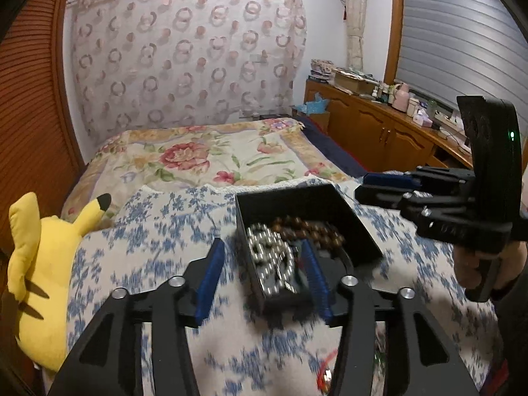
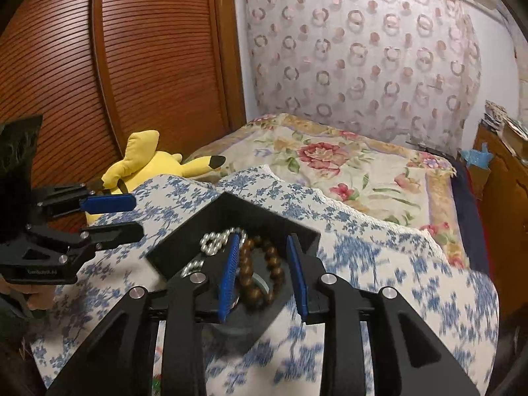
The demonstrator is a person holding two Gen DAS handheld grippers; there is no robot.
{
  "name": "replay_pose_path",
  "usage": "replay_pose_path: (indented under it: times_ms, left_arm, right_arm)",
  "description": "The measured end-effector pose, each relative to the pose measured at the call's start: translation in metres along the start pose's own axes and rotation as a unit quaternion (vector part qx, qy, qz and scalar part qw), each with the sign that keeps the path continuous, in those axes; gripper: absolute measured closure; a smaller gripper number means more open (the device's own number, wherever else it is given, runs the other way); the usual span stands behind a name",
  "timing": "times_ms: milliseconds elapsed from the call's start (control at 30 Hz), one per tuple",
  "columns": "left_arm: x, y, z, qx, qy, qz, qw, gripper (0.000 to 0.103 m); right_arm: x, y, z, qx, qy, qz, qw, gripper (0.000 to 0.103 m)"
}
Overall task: Organize jewelry
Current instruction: 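Move the right tool to the purple flower hair comb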
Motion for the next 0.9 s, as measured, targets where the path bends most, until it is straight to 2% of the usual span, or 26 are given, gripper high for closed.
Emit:
replay_pose_path:
  times_ms: [133,400,633,800,900]
  left_arm:
    - [-0.018,-0.013,-0.022,-0.001,0.0,-0.005,1.0,0.045]
    - [-0.038,-0.037,-0.065,-0.001,0.016,-0.015,0.9998,0.044]
    - [-0.053,-0.049,-0.09,-0.005,0.024,-0.018,0.9996,0.043]
    - [-0.064,-0.053,-0.103,-0.01,0.023,-0.013,0.9996,0.036]
    - [-0.068,-0.056,-0.109,-0.011,0.02,-0.013,0.9997,0.023]
  right_arm:
    - [-0.025,0.005,-0.023,0.006,-0.006,-0.005,1.0,0.07]
    - [-0.063,0.024,-0.08,0.009,0.004,-0.017,1.0,0.068]
    - [-0.071,0.037,-0.135,0.016,0.035,-0.018,0.999,0.066]
    - [-0.064,0.039,-0.157,0.033,0.058,-0.011,0.998,0.066]
    - [-0.058,0.039,-0.163,0.052,0.071,-0.004,0.996,0.066]
Point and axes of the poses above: each gripper's, at about its wrist camera, not at the fingertips, and x roughly the way its jaws point, y to its left, z to its top, the point moved 9 cm from there along x, roughly the way its jaws point, and after that the axes turned 11 degrees about x, right-handed, at the moved point
